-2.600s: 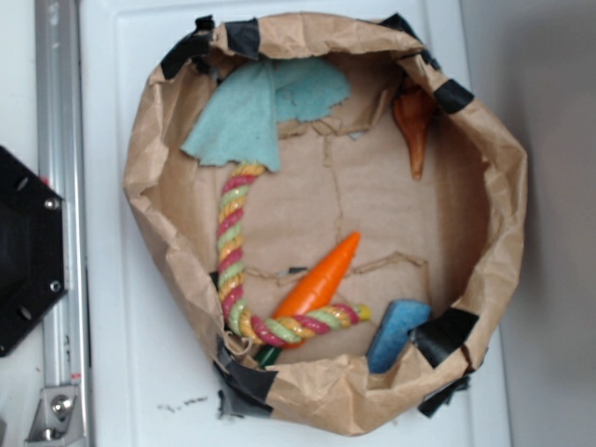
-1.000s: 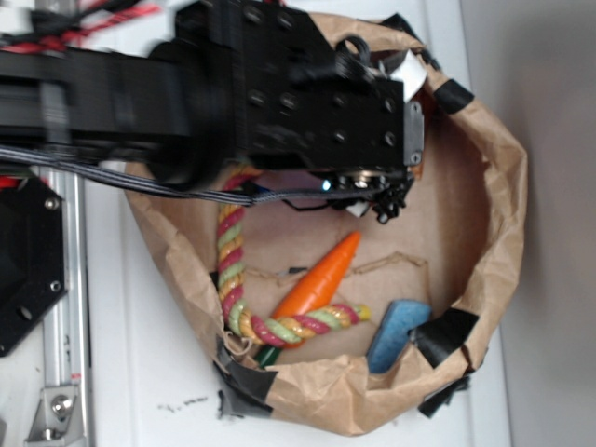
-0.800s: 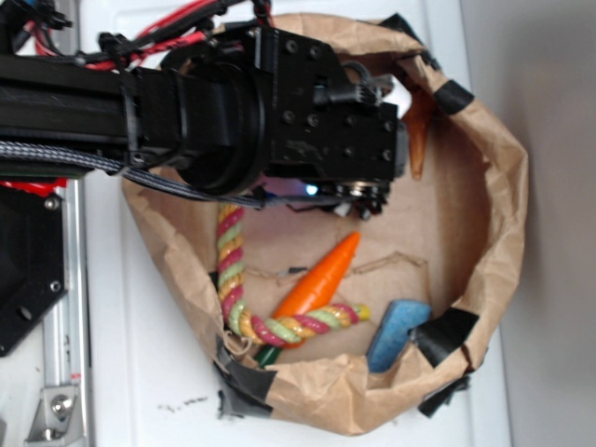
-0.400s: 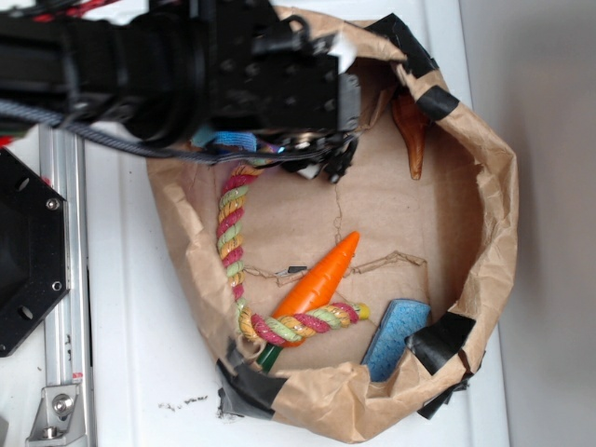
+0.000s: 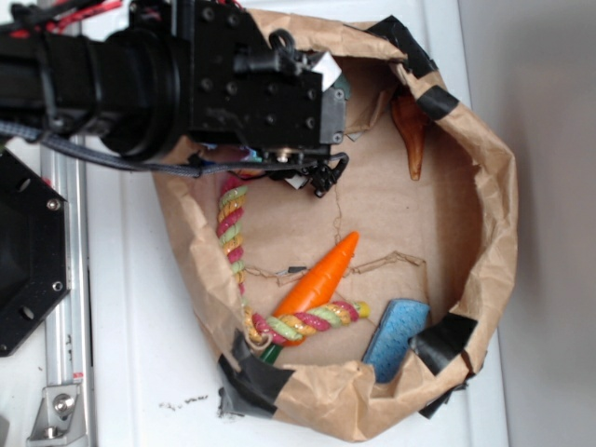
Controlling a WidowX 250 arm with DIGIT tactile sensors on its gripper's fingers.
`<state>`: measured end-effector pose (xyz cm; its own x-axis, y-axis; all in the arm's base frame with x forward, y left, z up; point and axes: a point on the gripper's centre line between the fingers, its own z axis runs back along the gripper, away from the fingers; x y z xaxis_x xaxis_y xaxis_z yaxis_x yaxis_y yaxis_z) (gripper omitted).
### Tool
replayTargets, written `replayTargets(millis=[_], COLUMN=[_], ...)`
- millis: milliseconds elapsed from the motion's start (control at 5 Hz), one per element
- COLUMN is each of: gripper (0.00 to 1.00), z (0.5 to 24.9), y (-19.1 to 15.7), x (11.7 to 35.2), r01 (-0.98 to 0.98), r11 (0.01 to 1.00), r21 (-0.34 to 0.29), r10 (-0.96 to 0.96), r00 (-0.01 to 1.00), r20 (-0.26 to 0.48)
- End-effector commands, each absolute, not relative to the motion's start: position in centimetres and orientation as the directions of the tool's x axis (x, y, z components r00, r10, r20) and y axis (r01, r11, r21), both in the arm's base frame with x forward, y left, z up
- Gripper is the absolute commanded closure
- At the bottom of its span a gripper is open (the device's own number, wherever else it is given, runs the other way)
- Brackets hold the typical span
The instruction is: Grab the blue cloth.
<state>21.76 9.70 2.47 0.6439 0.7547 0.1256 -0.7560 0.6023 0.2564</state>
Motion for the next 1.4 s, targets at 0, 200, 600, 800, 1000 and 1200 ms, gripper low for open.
replayTargets(millis=[0, 200, 600, 800, 1000, 1200], gripper=[0.00, 1.00, 1.00, 1.00, 1.00, 1.00], z=[2.3, 1.2, 1.1, 1.3, 1.4, 2.1], y=[12.5, 12.6, 12.6, 12.4, 12.3, 12.1], x=[19.1, 18.7, 18.8, 18.9, 18.9, 19.6], r01=[-0.759, -0.788, -0.774, -0.767, -0.768, -0.754], r11=[0.572, 0.515, 0.535, 0.544, 0.542, 0.570], r21=[0.311, 0.337, 0.337, 0.339, 0.341, 0.327], r10=[0.774, 0.821, 0.808, 0.797, 0.797, 0.781], r00=[0.625, 0.566, 0.586, 0.599, 0.598, 0.620], r20=[0.103, 0.069, 0.063, 0.077, 0.080, 0.071])
